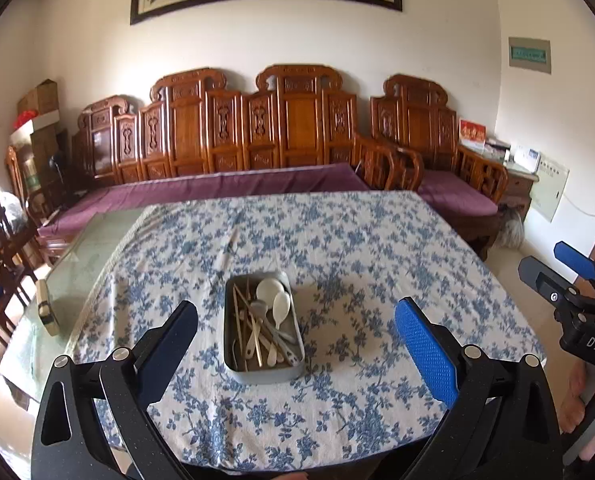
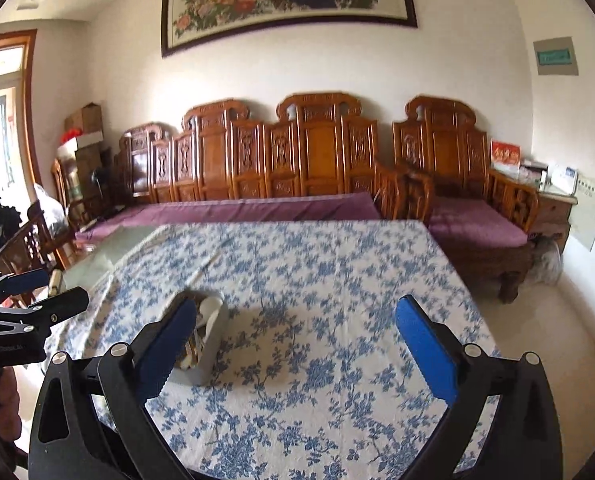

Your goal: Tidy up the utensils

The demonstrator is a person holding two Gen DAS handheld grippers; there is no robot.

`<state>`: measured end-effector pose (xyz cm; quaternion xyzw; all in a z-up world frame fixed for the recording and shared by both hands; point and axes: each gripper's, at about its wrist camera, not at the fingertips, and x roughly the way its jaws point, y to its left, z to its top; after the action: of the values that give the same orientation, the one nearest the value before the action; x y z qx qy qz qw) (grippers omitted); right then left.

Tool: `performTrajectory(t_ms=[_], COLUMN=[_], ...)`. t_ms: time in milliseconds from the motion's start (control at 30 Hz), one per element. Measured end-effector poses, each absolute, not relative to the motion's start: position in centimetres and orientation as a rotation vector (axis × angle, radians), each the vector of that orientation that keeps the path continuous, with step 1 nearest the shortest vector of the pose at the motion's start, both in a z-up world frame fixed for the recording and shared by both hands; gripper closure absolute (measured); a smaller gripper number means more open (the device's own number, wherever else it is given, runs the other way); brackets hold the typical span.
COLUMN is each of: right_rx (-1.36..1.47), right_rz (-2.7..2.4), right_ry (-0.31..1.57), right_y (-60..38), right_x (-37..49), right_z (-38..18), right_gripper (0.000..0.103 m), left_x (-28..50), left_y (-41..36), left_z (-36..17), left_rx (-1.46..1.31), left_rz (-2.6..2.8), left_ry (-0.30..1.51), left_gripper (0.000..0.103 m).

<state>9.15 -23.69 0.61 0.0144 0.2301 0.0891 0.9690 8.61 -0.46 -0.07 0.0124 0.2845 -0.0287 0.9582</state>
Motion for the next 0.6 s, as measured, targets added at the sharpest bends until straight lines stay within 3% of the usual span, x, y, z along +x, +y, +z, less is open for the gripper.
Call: performTrajectory(t_ms=[600], right_rx=[0.010], right_rz=[0.200], right_ry=[0.363], right_y=[-22.9], right_x=[5.6], right_z=[4.7], right_gripper=[0.003], left_x=[5.6], left_y=[-0.2], left_z=[3.0], left_rx=[0.003], left_rz=[-0.026], left_ry=[0.477], left_gripper=[0.008])
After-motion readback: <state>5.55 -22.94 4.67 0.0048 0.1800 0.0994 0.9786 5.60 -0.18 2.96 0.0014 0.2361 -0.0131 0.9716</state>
